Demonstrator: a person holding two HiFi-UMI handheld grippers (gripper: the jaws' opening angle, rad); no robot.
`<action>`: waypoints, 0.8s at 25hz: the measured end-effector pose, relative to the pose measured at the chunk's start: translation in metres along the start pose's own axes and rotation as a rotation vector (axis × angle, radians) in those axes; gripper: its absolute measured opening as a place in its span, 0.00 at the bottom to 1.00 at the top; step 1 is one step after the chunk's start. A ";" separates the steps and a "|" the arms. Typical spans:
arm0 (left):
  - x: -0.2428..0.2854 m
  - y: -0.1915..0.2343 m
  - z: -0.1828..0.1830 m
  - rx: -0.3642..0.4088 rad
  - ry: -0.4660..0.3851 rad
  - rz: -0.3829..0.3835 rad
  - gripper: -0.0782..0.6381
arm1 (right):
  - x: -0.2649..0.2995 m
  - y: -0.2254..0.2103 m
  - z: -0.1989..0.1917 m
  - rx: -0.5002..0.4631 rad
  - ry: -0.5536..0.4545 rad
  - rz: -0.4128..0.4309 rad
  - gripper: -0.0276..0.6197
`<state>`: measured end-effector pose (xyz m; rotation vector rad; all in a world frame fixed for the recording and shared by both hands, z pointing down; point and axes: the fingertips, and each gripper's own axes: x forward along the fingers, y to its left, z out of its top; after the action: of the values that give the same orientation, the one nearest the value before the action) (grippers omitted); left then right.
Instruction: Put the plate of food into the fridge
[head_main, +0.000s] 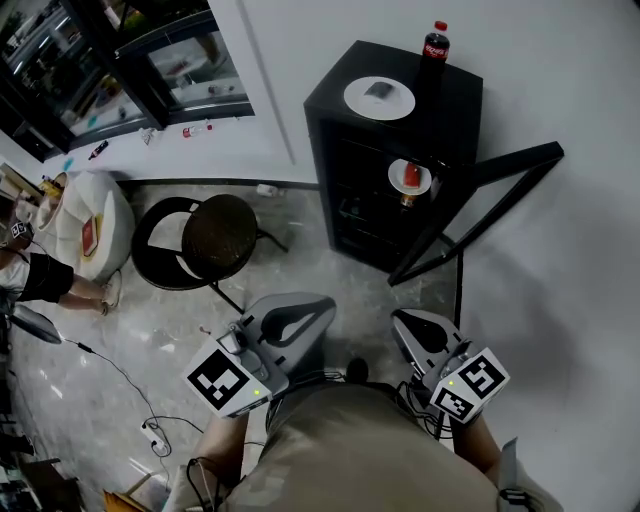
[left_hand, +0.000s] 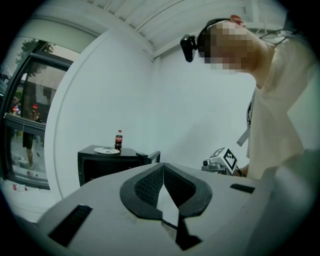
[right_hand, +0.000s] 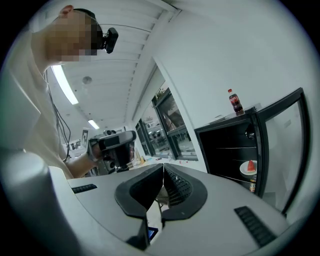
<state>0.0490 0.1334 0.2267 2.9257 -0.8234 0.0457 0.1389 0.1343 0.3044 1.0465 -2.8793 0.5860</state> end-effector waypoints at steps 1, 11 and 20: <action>0.000 0.005 -0.002 0.000 -0.002 -0.004 0.12 | 0.003 -0.002 0.000 -0.004 0.002 -0.009 0.08; -0.002 0.068 -0.006 -0.015 0.010 -0.056 0.12 | 0.056 -0.009 0.018 -0.064 0.019 -0.096 0.08; -0.010 0.126 -0.007 0.006 0.013 -0.103 0.12 | 0.100 -0.022 0.052 -0.152 -0.037 -0.236 0.08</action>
<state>-0.0257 0.0326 0.2445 2.9655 -0.6705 0.0585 0.0806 0.0387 0.2784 1.3574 -2.7207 0.3318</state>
